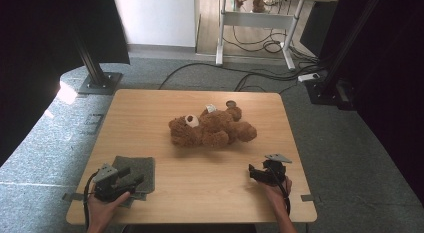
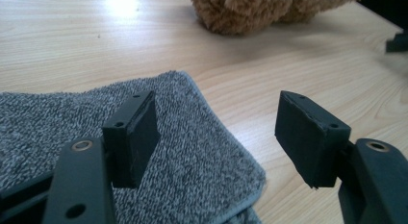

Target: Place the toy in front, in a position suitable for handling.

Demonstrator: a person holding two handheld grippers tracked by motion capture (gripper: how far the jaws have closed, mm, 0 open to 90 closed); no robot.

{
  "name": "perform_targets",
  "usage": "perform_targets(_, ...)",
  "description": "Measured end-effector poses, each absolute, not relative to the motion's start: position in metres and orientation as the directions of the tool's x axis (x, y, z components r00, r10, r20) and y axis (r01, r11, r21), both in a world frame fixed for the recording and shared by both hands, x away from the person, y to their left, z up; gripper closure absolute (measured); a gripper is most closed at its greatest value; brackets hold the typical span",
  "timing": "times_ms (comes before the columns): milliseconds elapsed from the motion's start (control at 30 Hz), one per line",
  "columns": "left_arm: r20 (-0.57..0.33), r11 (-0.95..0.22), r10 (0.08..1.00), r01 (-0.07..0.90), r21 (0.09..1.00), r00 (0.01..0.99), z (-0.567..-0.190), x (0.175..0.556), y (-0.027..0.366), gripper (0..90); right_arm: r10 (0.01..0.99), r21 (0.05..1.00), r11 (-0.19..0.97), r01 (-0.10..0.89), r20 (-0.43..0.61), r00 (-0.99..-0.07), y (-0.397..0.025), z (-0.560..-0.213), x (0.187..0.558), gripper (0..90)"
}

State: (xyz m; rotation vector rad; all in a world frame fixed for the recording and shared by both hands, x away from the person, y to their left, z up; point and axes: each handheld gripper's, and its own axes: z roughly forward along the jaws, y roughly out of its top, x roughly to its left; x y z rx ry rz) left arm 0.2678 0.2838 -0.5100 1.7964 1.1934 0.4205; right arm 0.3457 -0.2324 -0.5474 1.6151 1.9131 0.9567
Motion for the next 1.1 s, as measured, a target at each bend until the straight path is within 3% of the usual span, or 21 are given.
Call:
perform_targets(367, -0.201, -0.111, 0.851, 0.540, 0.834, 0.485, -0.510, 0.264, 0.281, 31.8, 0.942, 0.819, 0.020, 0.573, 0.176, -0.286, -0.233, -0.526, 0.343, 17.9)
perform_targets(767, -0.215, -0.115, 0.844, 0.556, 0.823, 0.491, -0.512, 0.270, 0.280, 32.2, 0.881, 0.866, 0.046, 0.498, 0.200, -0.429, -0.188, -0.495, 0.355, 21.0)
perform_targets(1100, -0.236, -0.096, 0.839, 0.559, 0.823, 0.491, -0.511, 0.269, 0.285, 32.4, 0.835, 0.860, 0.087, 0.503, 0.213, -0.508, -0.135, -0.477, 0.400, 20.3)
